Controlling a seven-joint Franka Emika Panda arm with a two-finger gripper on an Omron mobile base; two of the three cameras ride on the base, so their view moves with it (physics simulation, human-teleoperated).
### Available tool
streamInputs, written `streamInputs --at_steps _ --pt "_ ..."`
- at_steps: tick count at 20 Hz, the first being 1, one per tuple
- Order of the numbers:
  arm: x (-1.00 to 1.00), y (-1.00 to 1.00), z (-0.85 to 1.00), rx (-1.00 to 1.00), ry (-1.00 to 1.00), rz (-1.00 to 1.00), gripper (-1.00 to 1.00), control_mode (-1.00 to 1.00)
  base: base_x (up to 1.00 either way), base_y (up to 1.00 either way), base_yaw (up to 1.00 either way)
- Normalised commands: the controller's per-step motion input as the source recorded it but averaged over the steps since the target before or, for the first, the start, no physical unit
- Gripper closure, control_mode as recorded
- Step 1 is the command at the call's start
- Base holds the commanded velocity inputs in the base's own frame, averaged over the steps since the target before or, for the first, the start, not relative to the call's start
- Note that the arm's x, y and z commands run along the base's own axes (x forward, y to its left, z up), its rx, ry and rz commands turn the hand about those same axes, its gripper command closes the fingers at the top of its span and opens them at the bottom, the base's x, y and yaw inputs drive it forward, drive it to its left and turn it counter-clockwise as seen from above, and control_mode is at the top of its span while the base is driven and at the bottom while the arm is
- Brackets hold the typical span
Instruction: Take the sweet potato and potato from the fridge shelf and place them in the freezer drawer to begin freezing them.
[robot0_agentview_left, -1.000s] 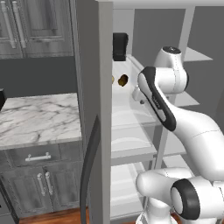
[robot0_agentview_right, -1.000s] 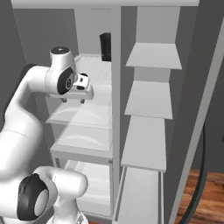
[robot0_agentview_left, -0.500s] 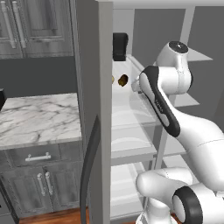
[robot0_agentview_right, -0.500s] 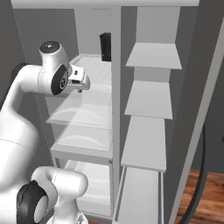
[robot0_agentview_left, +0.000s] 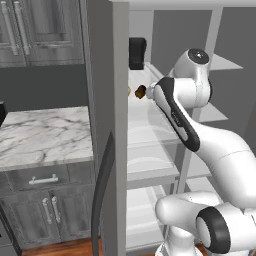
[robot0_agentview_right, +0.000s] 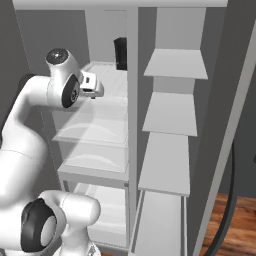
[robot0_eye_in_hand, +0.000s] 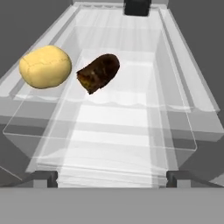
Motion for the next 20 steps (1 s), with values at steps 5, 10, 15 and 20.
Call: streamInputs --at_steps 5,10,15,20 --pt "0.54 0.09 0.0 0.0 0.0 0.0 -1.0 -1.0 0.0 0.0 0.0" --pt "0.47 0.26 -0.12 0.0 0.0 0.0 -1.0 -1.0 0.0 0.0 0.0" --pt "0.34 0.21 -0.32 0.0 0.0 0.0 -1.0 -1.0 0.0 0.0 0.0" --pt "0.35 0.12 -0.41 0.01 0.0 0.0 -1.0 -1.0 0.0 0.0 0.0"
